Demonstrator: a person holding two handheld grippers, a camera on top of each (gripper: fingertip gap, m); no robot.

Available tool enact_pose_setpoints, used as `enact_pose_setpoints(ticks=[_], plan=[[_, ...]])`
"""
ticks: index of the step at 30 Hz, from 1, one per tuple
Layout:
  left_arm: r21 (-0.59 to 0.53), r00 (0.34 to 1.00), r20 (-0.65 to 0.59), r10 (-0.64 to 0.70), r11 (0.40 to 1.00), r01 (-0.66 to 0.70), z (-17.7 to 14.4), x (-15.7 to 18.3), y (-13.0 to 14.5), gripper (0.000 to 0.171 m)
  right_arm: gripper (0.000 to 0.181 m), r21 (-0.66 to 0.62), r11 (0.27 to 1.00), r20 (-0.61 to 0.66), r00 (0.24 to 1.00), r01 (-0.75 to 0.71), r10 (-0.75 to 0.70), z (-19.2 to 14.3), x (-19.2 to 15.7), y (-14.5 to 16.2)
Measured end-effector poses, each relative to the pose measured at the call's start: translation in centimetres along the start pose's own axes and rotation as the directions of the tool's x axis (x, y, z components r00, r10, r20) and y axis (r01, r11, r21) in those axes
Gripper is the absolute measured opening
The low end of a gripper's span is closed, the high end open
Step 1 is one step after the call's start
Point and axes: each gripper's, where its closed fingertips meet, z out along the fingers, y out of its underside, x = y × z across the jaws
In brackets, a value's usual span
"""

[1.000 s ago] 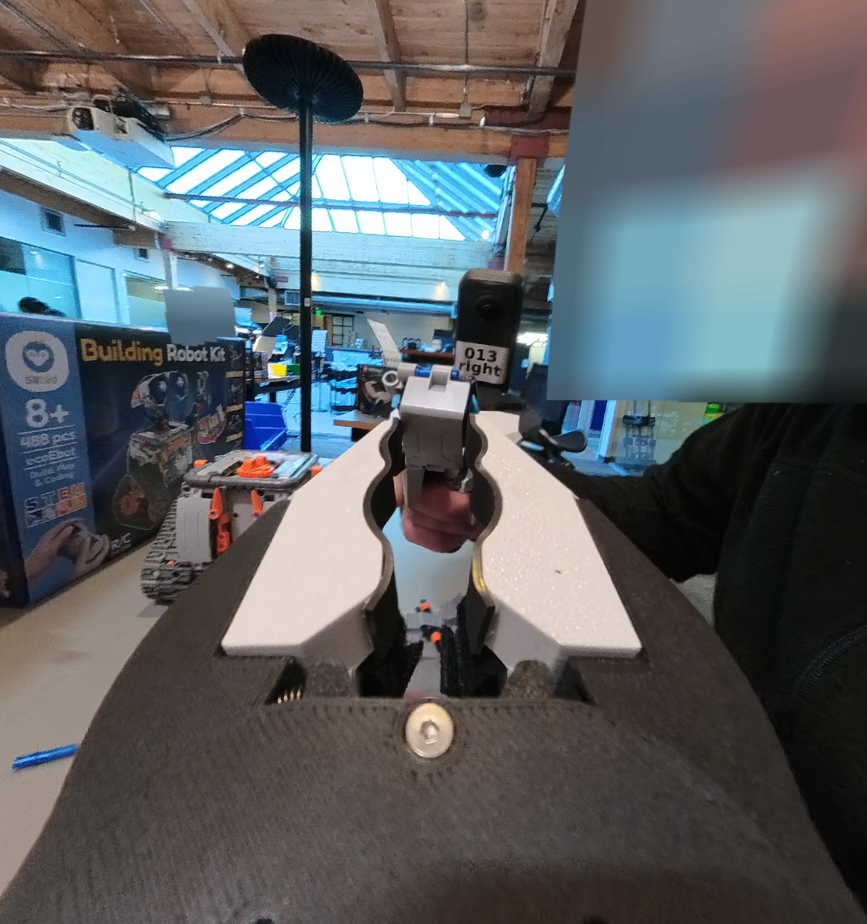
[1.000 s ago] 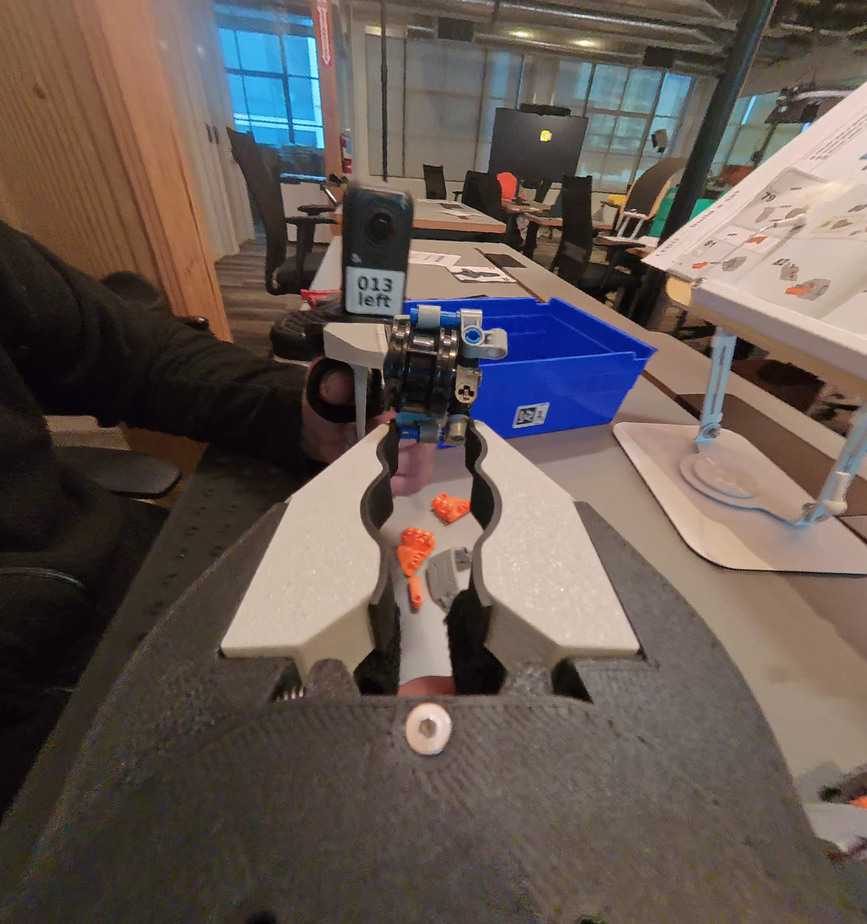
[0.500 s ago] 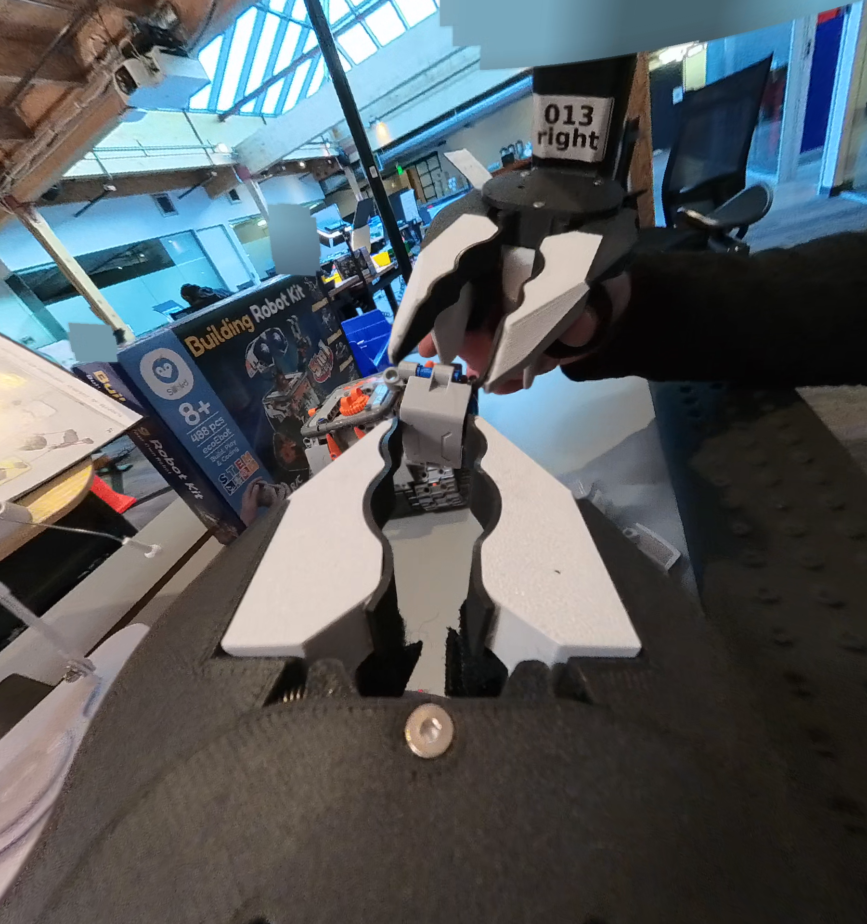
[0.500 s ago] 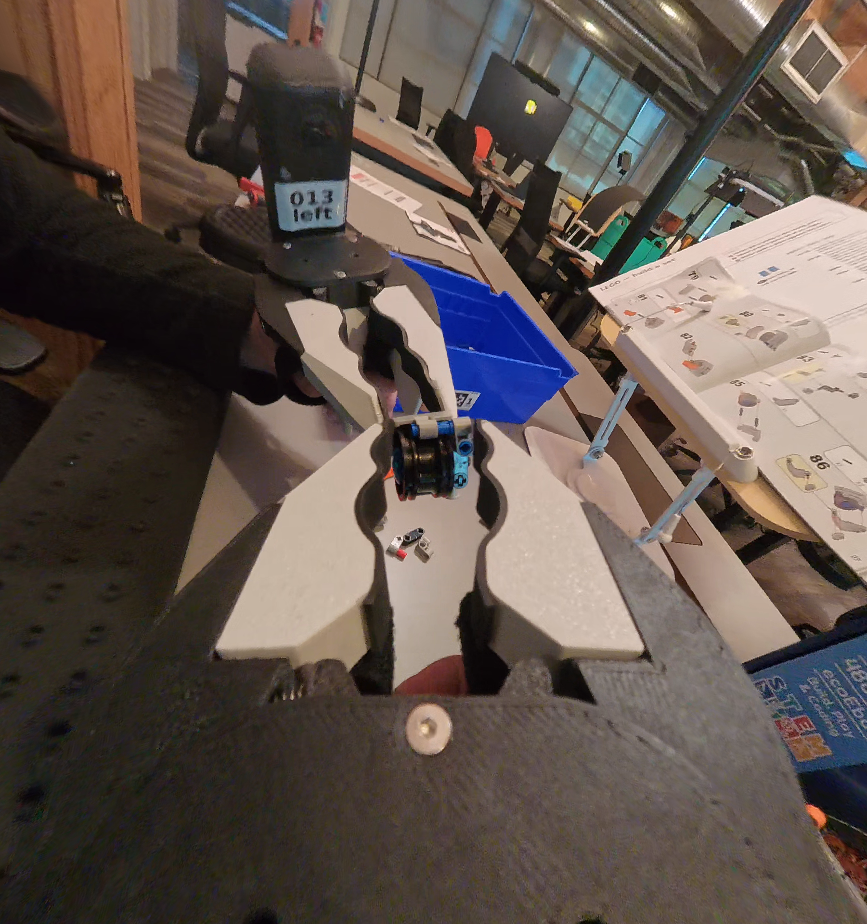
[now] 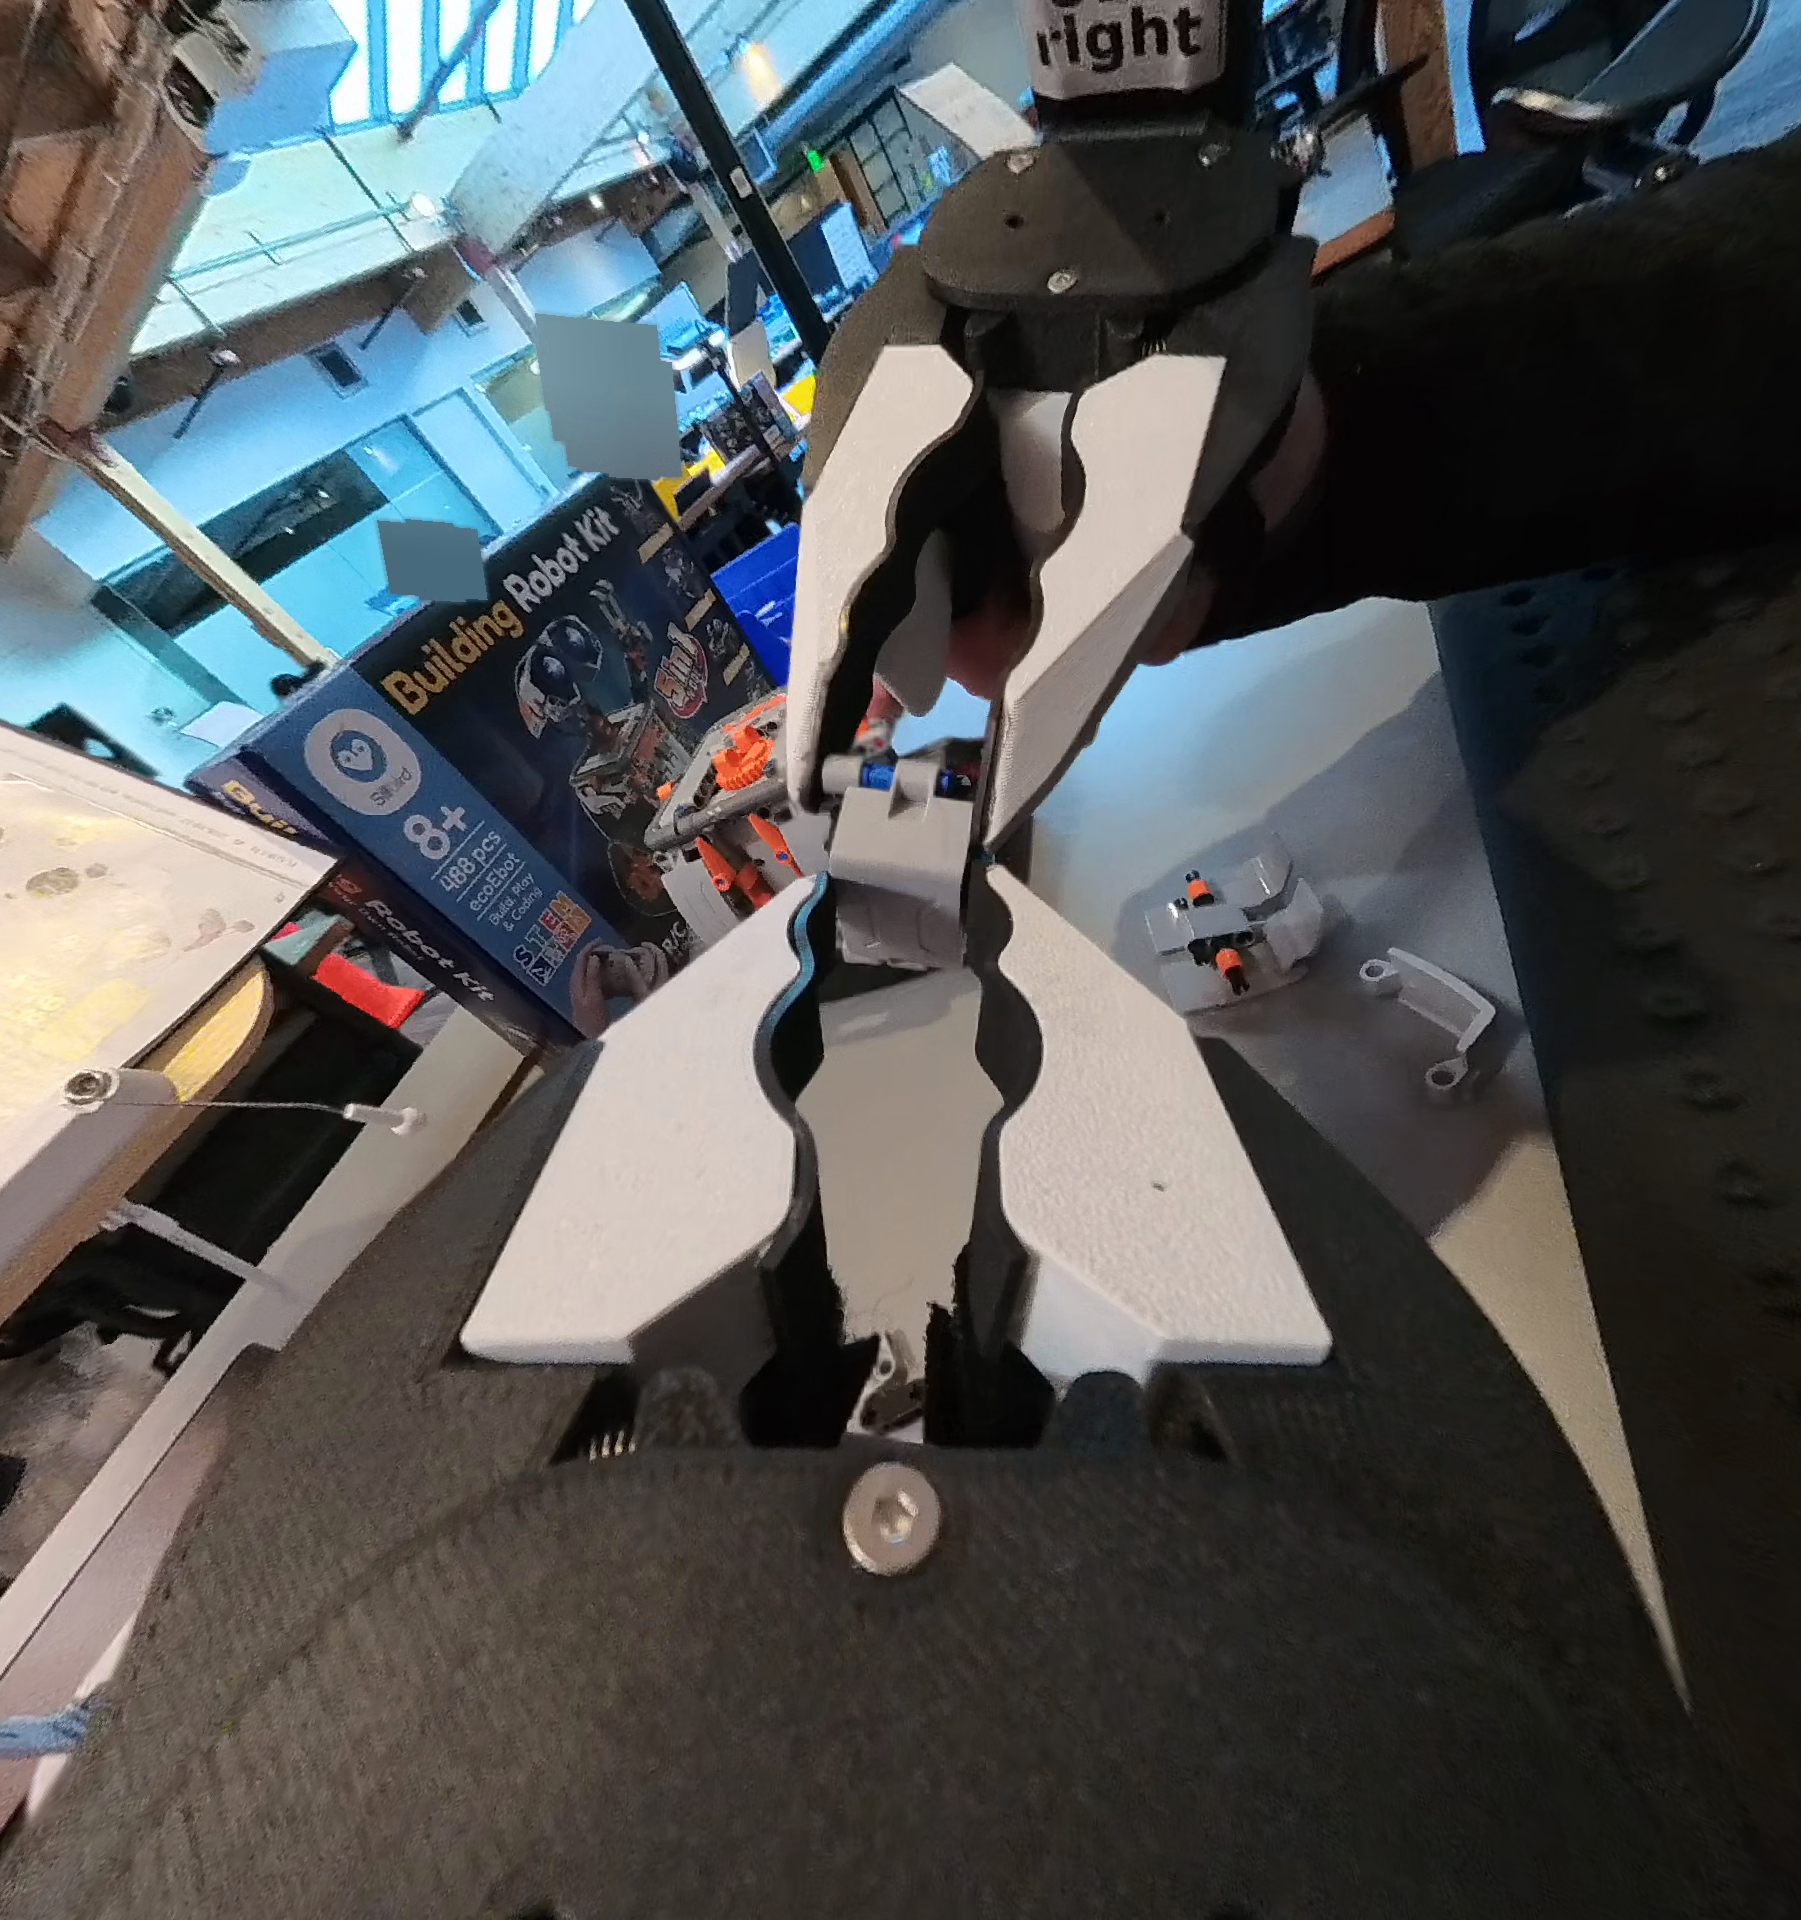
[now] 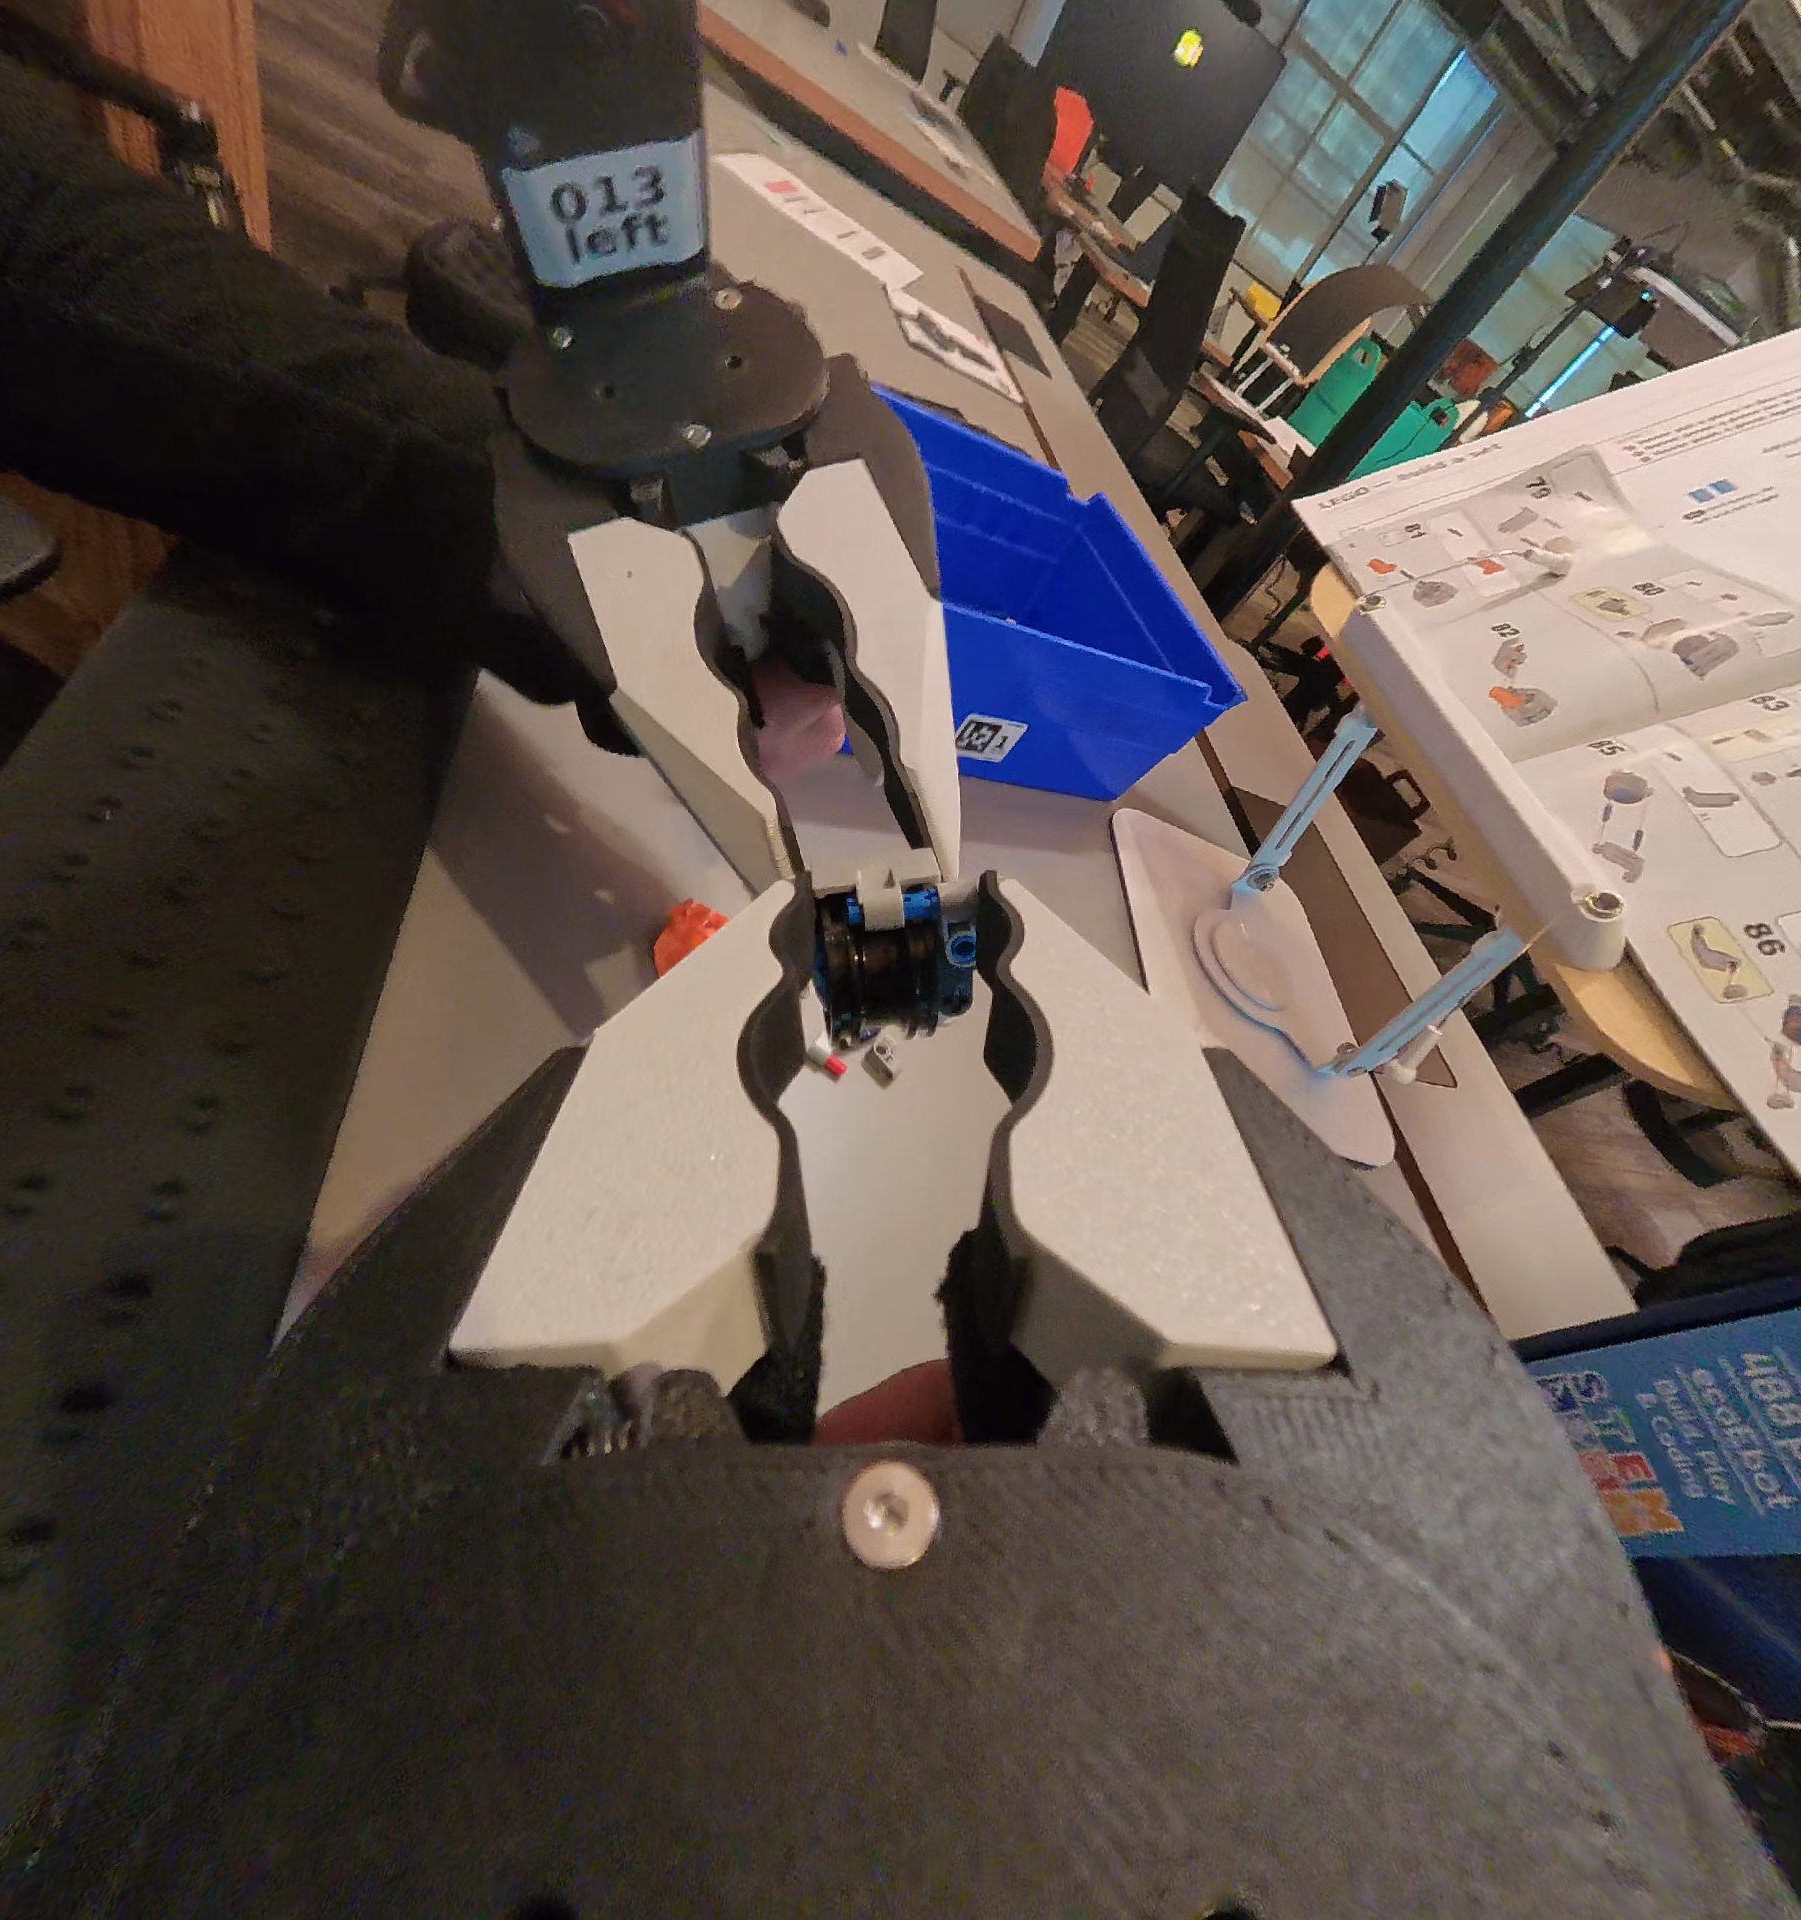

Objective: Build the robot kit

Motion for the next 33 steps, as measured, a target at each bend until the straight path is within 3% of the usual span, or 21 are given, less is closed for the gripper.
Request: enact_pose_setpoints(ticks=[12, 15, 19, 23, 25, 28, 33], plan=[[-0.014, 0.995, -0.048, -0.09, 0.996, 0.089, 0.2, 0.6, 0.1, 0.022, 0.027, -0.072, 0.986, -0.028, 0.988, 0.152, -0.155, 0.0, -0.6, 0.1], [0.0, 0.997, -0.034, -0.065, 0.998, 0.065, 0.2, 0.4, 0.0, 0.022, 0.028, -0.04, 0.99, -0.037, 0.989, 0.138, -0.14, -0.2, -0.3, -0.2], [0.034, 1.0, 0.031, 0.003, 0.999, -0.004, 0.2, -0.3, -1.1, 0.023, 0.028, 0.097, 0.994, -0.044, 0.998, 0.049, -0.045, -0.7, 0.5, -1.3], [0.062, 0.994, 0.104, 0.022, 0.998, -0.028, 0.1, -1.1, -1.7, 0.022, 0.028, 0.249, 0.952, -0.002, 0.983, -0.177, 0.183, -1.4, 1.8, -1.9], [0.078, 0.995, 0.101, -0.025, 0.997, 0.017, 0.2, -1.4, -1.8, 0.027, 0.028, 0.296, 0.92, 0.032, 0.965, -0.257, 0.259, -1.5, 2.1, -2.4], [0.048, 0.989, 0.087, -0.122, 0.992, 0.118, 0.9, -1.5, -0.8, 0.051, 0.028, 0.422, 0.814, 0.126, 0.915, -0.399, 0.383, -2.2, 2.7, -4.1], [0.158, 0.96, 0.002, -0.28, 0.948, 0.276, 1.0, -1.1, -2.5, 0.044, 0.027, 0.485, 0.756, 0.154, 0.894, -0.44, 0.422, -2.7, 3.0, -4.6]])
